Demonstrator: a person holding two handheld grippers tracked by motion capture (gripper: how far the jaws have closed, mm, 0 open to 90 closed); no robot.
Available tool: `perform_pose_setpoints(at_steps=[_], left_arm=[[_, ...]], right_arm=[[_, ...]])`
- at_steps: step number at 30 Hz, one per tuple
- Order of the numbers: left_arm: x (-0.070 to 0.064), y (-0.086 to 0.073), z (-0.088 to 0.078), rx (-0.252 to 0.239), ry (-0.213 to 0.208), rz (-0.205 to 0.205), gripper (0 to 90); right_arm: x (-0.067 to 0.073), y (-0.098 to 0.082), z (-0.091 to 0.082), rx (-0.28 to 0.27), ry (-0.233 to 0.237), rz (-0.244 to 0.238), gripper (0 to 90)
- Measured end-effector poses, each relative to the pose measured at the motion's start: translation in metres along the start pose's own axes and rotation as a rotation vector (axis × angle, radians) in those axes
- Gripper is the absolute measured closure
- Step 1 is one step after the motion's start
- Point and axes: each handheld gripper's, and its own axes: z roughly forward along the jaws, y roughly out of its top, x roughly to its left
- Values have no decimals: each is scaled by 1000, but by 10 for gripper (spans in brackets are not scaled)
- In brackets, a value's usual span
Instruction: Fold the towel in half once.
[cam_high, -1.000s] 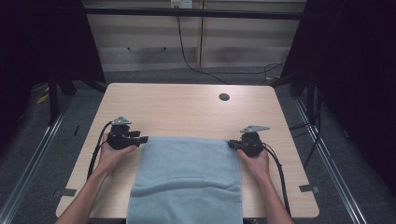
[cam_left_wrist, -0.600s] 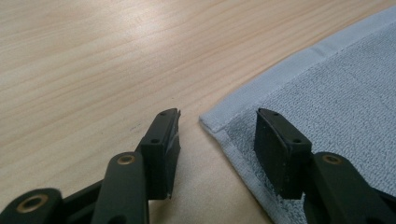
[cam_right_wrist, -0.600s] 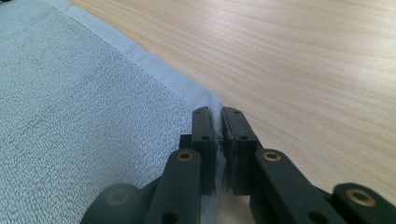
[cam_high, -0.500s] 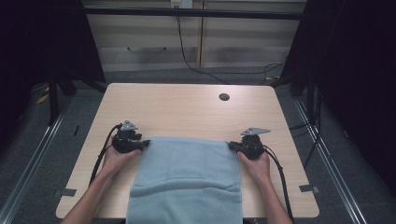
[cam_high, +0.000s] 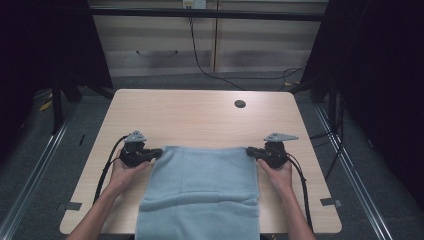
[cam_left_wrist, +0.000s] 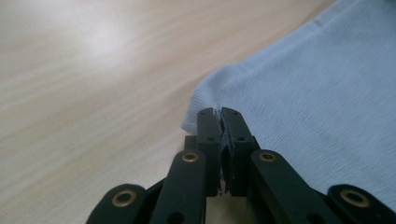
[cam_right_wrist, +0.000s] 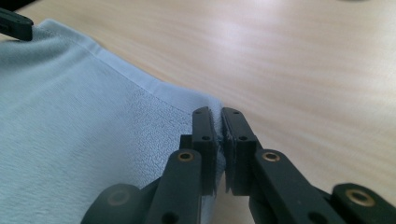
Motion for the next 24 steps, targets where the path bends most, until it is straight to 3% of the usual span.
perform_pose_setpoints(at_steps=[9,14,18,24], left_arm=[[-3,39,-40,-140,7,5,875],[3,69,-55,-201,24,9,876],[11,92,-67,-255,35,-17,877],[18,123,-75,-273,82,-10,879]], right_arm=[[8,38,-26,-85,19,-33,851],[10,69,-36,-130,17,-57,852],[8,101,-47,-188,19,-62,853],[6,145,-59,-239,-4,-73,855]])
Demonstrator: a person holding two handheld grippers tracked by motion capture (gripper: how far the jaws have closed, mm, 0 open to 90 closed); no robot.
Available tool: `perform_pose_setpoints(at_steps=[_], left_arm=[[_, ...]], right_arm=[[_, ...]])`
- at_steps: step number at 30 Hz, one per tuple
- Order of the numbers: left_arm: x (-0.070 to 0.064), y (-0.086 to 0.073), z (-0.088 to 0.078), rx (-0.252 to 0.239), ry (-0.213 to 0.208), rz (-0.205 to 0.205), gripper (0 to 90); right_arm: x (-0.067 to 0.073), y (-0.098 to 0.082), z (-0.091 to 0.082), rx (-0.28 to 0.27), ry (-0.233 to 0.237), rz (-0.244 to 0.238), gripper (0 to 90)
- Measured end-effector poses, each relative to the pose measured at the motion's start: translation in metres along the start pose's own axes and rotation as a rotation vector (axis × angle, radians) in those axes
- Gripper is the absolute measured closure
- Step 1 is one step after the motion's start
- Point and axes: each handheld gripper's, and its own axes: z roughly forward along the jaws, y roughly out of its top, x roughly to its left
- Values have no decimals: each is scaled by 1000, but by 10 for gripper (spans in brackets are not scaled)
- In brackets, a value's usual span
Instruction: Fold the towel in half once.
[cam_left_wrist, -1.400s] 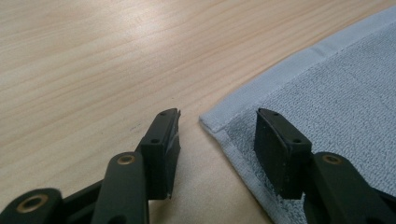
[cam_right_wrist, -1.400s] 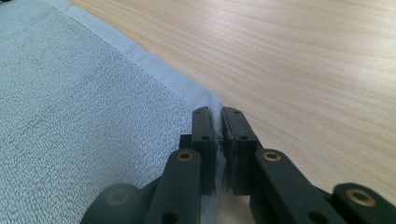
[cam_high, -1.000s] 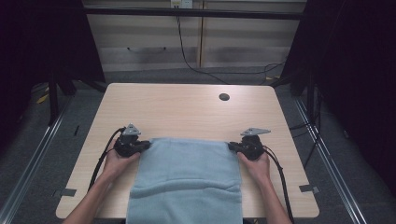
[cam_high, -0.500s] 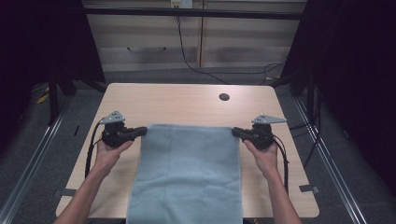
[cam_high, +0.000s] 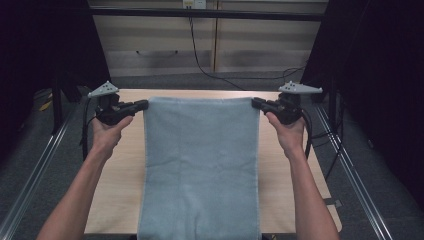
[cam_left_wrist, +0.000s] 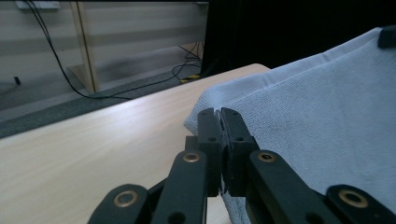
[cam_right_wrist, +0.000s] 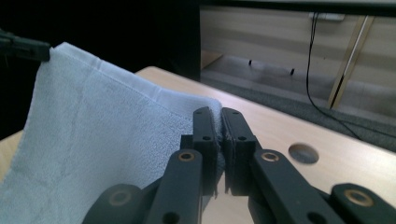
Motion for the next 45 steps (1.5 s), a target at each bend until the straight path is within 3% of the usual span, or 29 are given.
perform_pose_setpoints(at_steps=[5,12,14,17,23,27,29,31,33,34,36,41,43,45], left_arm=[[9,28,0,-53,18,-37,879],[9,70,-5,-126,41,-31,880],[9,75,-7,-159,28,-52,880],[4,69,-9,-147,11,-24,879],[-9,33,-18,-105,-37,15,879],[-25,5,-32,-97,-82,46,878],[-32,-11,-40,-102,-111,42,878],[-36,-27,-48,-96,-130,10,878],[-42,-46,-54,-91,-144,22,878],[-44,-56,-55,-76,-154,10,878],[-49,-71,-60,-52,-149,20,878],[-61,-92,-85,-38,-186,2,878],[-69,-103,-92,-16,-191,18,878],[-75,-118,-96,20,-193,9,878]], right_arm=[[-5,34,1,-15,-28,-22,855],[-7,83,-3,-75,-73,-46,858],[-7,95,-7,-101,-75,-49,858],[-6,96,-13,-124,-60,-42,858],[0,48,-18,-70,-10,-25,858],[11,20,-31,-73,38,-22,858],[18,8,-42,-74,62,-27,857],[25,-6,-52,-73,87,-24,857],[33,-24,-61,-74,114,-8,857],[37,-33,-64,-61,126,2,857],[43,-52,-70,-43,130,0,857],[56,-85,-90,-16,159,24,857],[64,-94,-99,-1,171,19,857],[74,-106,-106,11,178,19,857]])
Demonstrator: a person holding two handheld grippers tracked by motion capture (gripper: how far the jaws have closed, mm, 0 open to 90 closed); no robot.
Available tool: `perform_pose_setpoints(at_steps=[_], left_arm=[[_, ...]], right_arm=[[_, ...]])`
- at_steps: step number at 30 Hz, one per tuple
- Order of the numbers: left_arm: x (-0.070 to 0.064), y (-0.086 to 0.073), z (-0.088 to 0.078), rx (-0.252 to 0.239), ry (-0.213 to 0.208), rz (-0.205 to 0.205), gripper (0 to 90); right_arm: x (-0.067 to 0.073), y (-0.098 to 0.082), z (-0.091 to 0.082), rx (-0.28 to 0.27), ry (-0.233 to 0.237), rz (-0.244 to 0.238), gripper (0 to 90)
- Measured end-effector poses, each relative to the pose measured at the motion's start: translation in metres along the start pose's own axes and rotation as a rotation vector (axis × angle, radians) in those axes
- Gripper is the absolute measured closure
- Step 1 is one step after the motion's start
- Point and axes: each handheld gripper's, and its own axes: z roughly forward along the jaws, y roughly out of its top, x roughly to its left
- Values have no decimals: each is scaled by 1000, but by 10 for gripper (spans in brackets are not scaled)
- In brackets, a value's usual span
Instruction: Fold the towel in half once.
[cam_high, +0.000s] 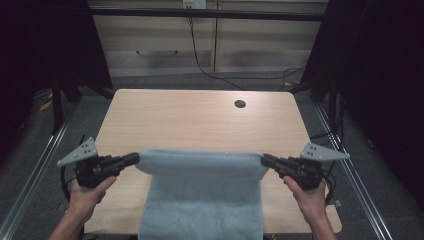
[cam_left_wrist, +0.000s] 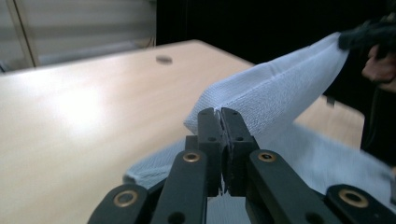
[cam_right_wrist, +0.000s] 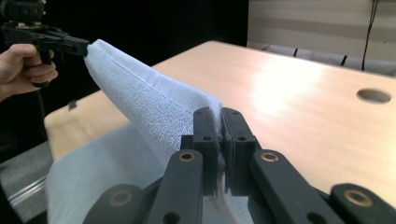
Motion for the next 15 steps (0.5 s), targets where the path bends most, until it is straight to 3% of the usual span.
perform_pose_setpoints(at_steps=[3,5,7,10,13,15], left_arm=[[-5,-21,-1,32,0,-18,878],[-7,-37,1,82,-11,-49,879],[-9,-50,6,146,-22,-44,878],[-9,-68,14,221,-41,-50,877],[-8,-83,21,289,-45,-77,876],[-8,-87,26,313,-44,-57,874]], right_arm=[[11,-23,-2,40,23,30,857],[17,-40,-1,99,21,42,856],[20,-57,-1,124,31,83,857],[21,-87,4,204,39,120,856],[20,-105,12,266,46,156,856],[20,-111,18,325,28,135,856]])
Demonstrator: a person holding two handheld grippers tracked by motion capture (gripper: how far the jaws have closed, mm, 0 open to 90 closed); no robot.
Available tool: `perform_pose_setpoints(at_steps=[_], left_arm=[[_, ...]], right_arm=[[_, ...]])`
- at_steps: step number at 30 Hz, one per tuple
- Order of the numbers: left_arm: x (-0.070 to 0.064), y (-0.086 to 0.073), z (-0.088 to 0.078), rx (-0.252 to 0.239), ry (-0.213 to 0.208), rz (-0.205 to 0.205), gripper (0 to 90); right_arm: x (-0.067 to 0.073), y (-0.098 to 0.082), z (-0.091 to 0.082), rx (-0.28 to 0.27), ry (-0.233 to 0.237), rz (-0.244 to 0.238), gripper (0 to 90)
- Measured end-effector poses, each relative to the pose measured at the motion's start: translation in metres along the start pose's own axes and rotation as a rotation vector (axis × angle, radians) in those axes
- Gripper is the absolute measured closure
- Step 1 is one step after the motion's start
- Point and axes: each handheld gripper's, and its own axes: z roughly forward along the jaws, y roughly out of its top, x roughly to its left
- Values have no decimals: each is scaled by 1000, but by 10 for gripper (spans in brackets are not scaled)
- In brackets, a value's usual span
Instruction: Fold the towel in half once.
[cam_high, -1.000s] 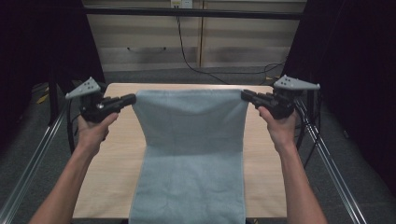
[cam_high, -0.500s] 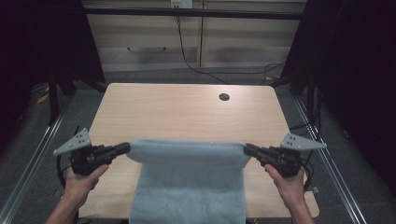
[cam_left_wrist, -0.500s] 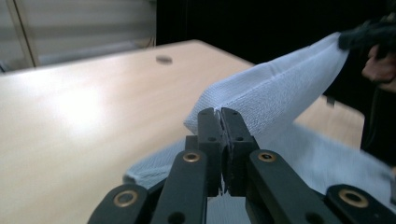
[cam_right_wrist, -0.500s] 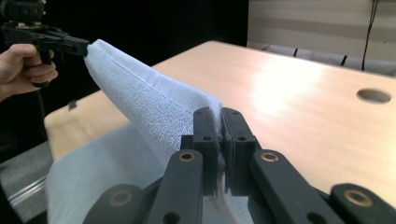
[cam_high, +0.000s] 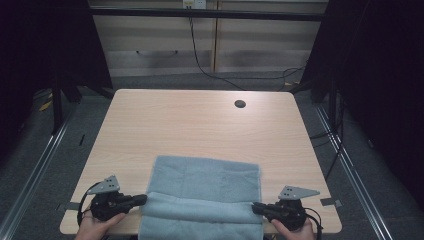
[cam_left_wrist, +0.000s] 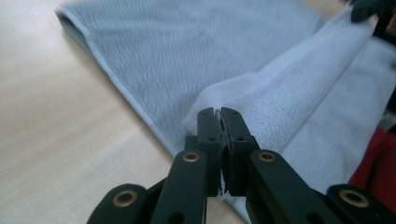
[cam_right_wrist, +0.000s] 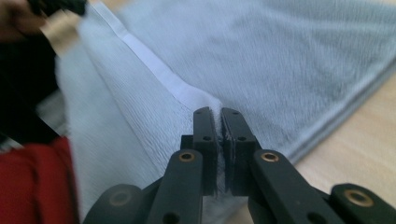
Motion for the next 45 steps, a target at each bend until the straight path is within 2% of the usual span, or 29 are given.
perform_pose_setpoints(at_steps=[2,4,6,10,13,15,17,19,24,29,33,35,37,41,43,45], left_arm=[[1,0,6,12,-4,-24,863],[1,1,11,37,6,-14,862],[1,1,17,63,13,6,864],[7,5,22,48,31,3,868],[12,10,27,41,52,-5,870],[16,16,33,37,90,-4,871],[24,24,39,34,122,3,873],[35,33,47,23,135,-24,873],[58,54,62,25,185,-34,873],[74,67,74,6,195,-67,873],[86,76,83,-8,216,-78,873],[92,81,87,-9,218,-70,873],[98,85,89,-8,227,-65,873],[110,92,95,-23,254,-96,873],[114,94,97,-31,262,-108,873],[117,96,98,-31,269,-111,873]], right_arm=[[-3,0,1,8,2,3,856],[-7,-1,5,49,-37,-5,856],[-10,-2,11,76,-32,13,856],[-17,5,18,73,-54,-2,856],[-29,14,23,71,-85,-8,857],[-37,22,28,69,-102,-7,857],[-45,31,34,75,-121,-22,856],[-54,41,41,74,-141,-18,856],[-74,58,55,51,-172,-3,856],[-94,72,65,35,-195,30,857],[-105,84,74,34,-232,22,857],[-109,90,79,31,-252,21,857],[-112,95,85,21,-288,-1,857],[-122,106,98,-3,-305,26,858],[-128,112,102,4,-311,43,857],[-131,119,106,14,-323,40,858]])
